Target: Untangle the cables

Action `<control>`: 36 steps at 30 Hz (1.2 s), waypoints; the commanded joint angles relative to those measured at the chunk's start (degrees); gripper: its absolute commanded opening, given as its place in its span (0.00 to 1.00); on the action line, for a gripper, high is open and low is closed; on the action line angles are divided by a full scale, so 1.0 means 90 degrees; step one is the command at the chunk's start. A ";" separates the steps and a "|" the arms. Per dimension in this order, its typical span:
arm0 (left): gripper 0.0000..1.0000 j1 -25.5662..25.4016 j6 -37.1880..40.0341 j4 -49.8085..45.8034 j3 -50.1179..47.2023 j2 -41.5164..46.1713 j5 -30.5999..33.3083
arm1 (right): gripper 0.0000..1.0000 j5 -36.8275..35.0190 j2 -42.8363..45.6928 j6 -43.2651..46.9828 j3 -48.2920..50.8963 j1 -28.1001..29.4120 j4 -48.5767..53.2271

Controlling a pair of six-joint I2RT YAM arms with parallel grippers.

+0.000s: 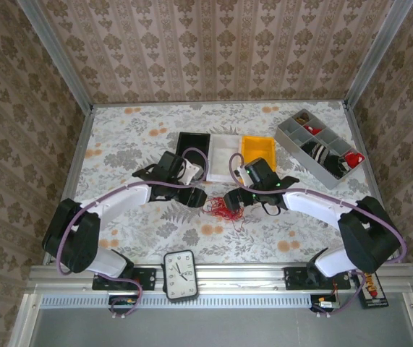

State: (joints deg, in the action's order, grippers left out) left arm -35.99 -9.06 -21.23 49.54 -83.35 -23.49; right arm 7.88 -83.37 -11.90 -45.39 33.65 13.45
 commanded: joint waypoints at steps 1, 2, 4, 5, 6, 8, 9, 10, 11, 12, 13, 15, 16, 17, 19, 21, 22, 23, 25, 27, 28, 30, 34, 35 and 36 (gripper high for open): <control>0.66 -0.0090 0.0280 -0.0090 0.0148 -0.0325 -0.0358 | 1.00 0.0135 -0.0260 0.0147 -0.0267 0.0031 0.0480; 0.65 -0.0119 0.0328 -0.0118 0.0186 -0.0446 -0.0385 | 1.00 0.0061 -0.0326 0.0130 -0.0286 0.0031 0.0557; 0.64 -0.0188 0.0450 -0.0258 0.0287 -0.0649 -0.0398 | 1.00 0.0006 -0.0389 0.0107 -0.0265 0.0031 0.0566; 0.64 -0.0222 0.0515 -0.0326 0.0324 -0.0768 -0.0398 | 1.00 -0.0047 -0.0411 0.0079 -0.0257 0.0031 0.0542; 0.64 -0.0256 0.0572 -0.0364 0.0377 -0.0879 -0.0401 | 1.00 -0.0095 -0.0451 0.0077 -0.0259 0.0031 0.0537; 0.64 -0.0312 0.0668 -0.0379 0.0460 -0.1069 -0.0389 | 1.00 -0.0154 -0.0532 0.0073 -0.0293 0.0031 0.0534; 0.63 -0.0336 0.0699 -0.0415 0.0541 -0.1180 -0.0389 | 1.00 -0.0149 -0.0583 0.0074 -0.0321 0.0031 0.0522; 0.61 -0.0359 0.0728 -0.0448 0.0626 -0.1269 -0.0389 | 1.00 -0.0145 -0.0628 0.0072 -0.0345 0.0031 0.0538; 0.59 -0.0389 0.0727 -0.0458 0.0711 -0.1365 -0.0378 | 1.00 -0.0131 -0.0674 0.0074 -0.0375 0.0031 0.0560; 0.57 -0.0407 0.0732 -0.0465 0.0785 -0.1451 -0.0398 | 1.00 -0.0143 -0.0710 0.0073 -0.0391 0.0031 0.0570; 0.55 -0.0436 0.0732 -0.0452 0.0820 -0.1510 -0.0393 | 1.00 -0.0162 -0.0726 0.0072 -0.0396 0.0031 0.0558; 0.47 -0.0476 0.0747 -0.0428 0.0868 -0.1623 -0.0358 | 1.00 -0.0183 -0.0756 0.0073 -0.0397 0.0031 0.0547; 0.42 -0.0475 0.0736 -0.0420 0.0871 -0.1653 -0.0377 | 1.00 -0.0196 -0.0765 0.0073 -0.0387 0.0031 0.0544; 0.35 -0.0481 0.0743 -0.0419 0.0884 -0.1676 -0.0388 | 1.00 -0.0202 -0.0775 0.0072 -0.0387 0.0031 0.0547; 0.24 -0.0479 0.0732 -0.0415 0.0891 -0.1676 -0.0389 | 1.00 -0.0210 -0.0770 0.0072 -0.0384 0.0031 0.0555; 0.15 -0.0472 0.0721 -0.0416 0.0873 -0.1653 -0.0372 | 1.00 -0.0230 -0.0775 0.0072 -0.0377 0.0031 0.0547; 0.11 -0.0474 0.0715 -0.0408 0.0873 -0.1642 -0.0356 | 1.00 -0.0236 -0.0775 0.0077 -0.0368 0.0031 0.0552; 0.08 -0.0474 0.0717 -0.0415 0.0863 -0.1637 -0.0322 | 1.00 -0.0243 -0.0774 0.0074 -0.0361 0.0031 0.0548; 0.03 -0.0473 0.0705 -0.0425 0.0852 -0.1604 -0.0220 | 1.00 -0.0248 -0.0792 0.0088 -0.0348 0.0031 0.0546; 0.00 -0.0464 0.0689 -0.0417 0.0843 -0.1520 -0.0119 | 1.00 -0.0243 -0.0838 0.0090 -0.0351 0.0031 0.0573; 0.00 -0.0463 0.0664 -0.0405 0.0821 -0.1456 -0.0066 | 1.00 -0.0236 -0.0870 0.0105 -0.0348 0.0040 0.0592; 0.00 -0.0433 0.0607 -0.0280 0.0772 -0.1273 0.0016 | 1.00 -0.0316 -0.0954 0.0118 -0.0348 0.0069 0.0641; 0.00 -0.0325 0.0496 -0.0080 0.0716 -0.0856 0.0066 | 1.00 -0.0615 -0.1125 -0.0021 -0.0400 0.0109 0.0740; 0.00 -0.0268 0.0451 -0.0031 0.0716 -0.0729 0.0038 | 1.00 -0.0734 -0.1171 -0.0081 -0.0429 0.0109 0.0791; 0.00 -0.0222 0.0407 -0.0006 0.0707 -0.0613 0.0009 | 1.00 -0.0826 -0.1208 -0.0133 -0.0451 0.0109 0.0835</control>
State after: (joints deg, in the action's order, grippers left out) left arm -39.29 -3.64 -23.83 55.90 -92.97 -23.77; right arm 5.10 -91.92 -12.29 -48.80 34.09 16.58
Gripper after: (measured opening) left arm 0.048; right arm 0.999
